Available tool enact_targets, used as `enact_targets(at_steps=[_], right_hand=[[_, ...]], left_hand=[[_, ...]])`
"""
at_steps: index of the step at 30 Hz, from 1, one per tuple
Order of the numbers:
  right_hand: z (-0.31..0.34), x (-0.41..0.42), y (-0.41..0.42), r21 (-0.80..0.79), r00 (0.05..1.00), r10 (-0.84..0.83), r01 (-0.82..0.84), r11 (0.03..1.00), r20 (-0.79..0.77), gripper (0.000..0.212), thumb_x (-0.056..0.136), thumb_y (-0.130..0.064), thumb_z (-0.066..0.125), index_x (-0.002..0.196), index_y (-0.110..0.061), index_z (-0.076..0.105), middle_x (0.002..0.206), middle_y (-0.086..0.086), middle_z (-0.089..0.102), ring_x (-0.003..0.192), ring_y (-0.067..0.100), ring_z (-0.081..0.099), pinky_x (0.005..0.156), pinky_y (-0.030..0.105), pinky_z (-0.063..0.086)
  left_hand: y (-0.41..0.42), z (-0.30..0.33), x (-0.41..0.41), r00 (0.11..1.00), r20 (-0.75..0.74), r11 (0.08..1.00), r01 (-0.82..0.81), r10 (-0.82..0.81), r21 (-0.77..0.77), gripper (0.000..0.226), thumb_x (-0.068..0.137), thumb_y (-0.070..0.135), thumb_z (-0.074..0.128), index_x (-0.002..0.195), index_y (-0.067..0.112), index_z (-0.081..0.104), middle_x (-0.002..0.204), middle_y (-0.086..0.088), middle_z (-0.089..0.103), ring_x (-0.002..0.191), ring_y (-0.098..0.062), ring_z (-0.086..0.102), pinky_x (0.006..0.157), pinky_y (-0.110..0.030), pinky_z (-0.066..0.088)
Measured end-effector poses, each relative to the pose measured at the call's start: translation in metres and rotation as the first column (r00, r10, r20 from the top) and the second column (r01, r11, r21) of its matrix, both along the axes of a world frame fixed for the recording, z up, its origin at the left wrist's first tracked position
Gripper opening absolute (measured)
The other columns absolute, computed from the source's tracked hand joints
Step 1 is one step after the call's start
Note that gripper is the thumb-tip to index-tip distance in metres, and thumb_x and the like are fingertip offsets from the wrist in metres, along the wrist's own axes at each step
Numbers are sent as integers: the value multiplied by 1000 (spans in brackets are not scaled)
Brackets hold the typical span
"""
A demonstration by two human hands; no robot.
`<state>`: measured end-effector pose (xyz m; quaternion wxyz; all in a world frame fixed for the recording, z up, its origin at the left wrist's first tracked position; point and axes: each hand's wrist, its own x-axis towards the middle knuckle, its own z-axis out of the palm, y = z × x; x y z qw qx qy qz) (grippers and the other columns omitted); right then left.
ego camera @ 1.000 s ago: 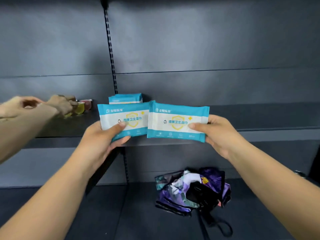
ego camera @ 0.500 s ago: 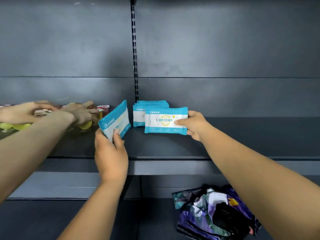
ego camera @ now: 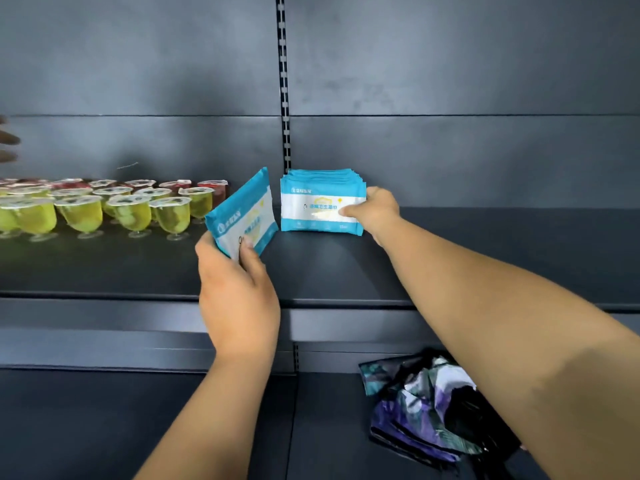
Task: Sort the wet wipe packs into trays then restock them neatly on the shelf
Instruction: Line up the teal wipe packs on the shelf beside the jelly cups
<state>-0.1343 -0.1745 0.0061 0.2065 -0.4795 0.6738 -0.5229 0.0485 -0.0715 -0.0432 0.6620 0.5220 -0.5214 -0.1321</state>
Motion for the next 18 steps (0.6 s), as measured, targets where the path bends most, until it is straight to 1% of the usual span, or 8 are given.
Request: enact_targets(at_steps=[4, 9, 11, 12, 13, 15, 16, 18], right_hand=[[1, 0, -3, -7, 993, -30, 30, 1000, -113, 40, 76, -19, 75, 111, -12, 59, 113, 5, 64, 102, 23, 60, 87, 34, 49], [1, 2, 5, 13, 978, -118, 122, 992, -173, 48, 79, -26, 72, 118, -14, 46, 122, 3, 52, 109, 22, 54, 79, 28, 42], [11, 7, 16, -135, 972, -206, 191, 972, -110, 44, 82, -25, 68, 118, -14, 46, 120, 3, 48, 108, 20, 52, 76, 24, 38], [18, 13, 23, -235, 978, -203, 185, 954, -55, 40, 84, -25, 67, 117, -14, 48, 112, 1, 50, 104, 18, 52, 74, 21, 37], [24, 22, 32, -307, 990, -139, 133, 942, 3, 36, 84, -26, 67, 114, -13, 52, 102, -2, 51, 97, 16, 52, 71, 19, 37], [32, 40, 53, -326, 987, 125, -86, 941, 101, 25, 86, -30, 65, 104, -15, 57, 94, -4, 54, 88, 11, 53, 71, 15, 40], [33, 47, 63, -270, 949, 278, -231, 935, 148, 21, 87, -33, 62, 100, -17, 58, 98, -2, 58, 90, 11, 55, 77, 17, 44], [28, 54, 78, -121, 830, 510, -496, 860, 226, 17, 90, -32, 58, 102, -20, 59, 108, 0, 63, 99, 14, 61, 89, 27, 49]], left_hand=[[0, -2, -1, 1000, -11, 1000, 9, -9, -13, 35, 96, 28, 43, 126, 12, 35, 124, -4, 56, 98, -28, 64, 76, -35, 49], [0, -2, -1, 1000, -6, 999, 13, -14, -42, 39, 95, 28, 43, 129, 11, 33, 122, -5, 56, 95, -30, 64, 74, -37, 50], [3, -1, -2, 999, -38, 998, 23, -25, -54, 43, 94, 29, 46, 131, 10, 32, 116, -2, 57, 91, -30, 64, 73, -37, 50], [6, 0, -2, 997, -72, 998, 29, -33, -57, 46, 93, 30, 49, 132, 10, 32, 110, 2, 56, 89, -26, 63, 72, -35, 48], [9, 3, -2, 993, -111, 997, 41, -48, -57, 48, 92, 29, 51, 133, 12, 32, 103, 7, 55, 86, -20, 61, 72, -32, 47], [13, 7, -2, 976, -194, 993, 85, -99, -79, 49, 91, 27, 56, 133, 15, 33, 93, 21, 52, 74, -3, 59, 75, -34, 51], [14, 8, -1, 963, -233, 989, 114, -133, -92, 49, 91, 25, 57, 133, 15, 34, 90, 27, 49, 66, 5, 60, 77, -39, 53], [15, 10, 0, 944, -269, 980, 170, -191, -99, 45, 91, 22, 57, 130, 15, 36, 90, 29, 48, 60, 15, 58, 74, -44, 55]])
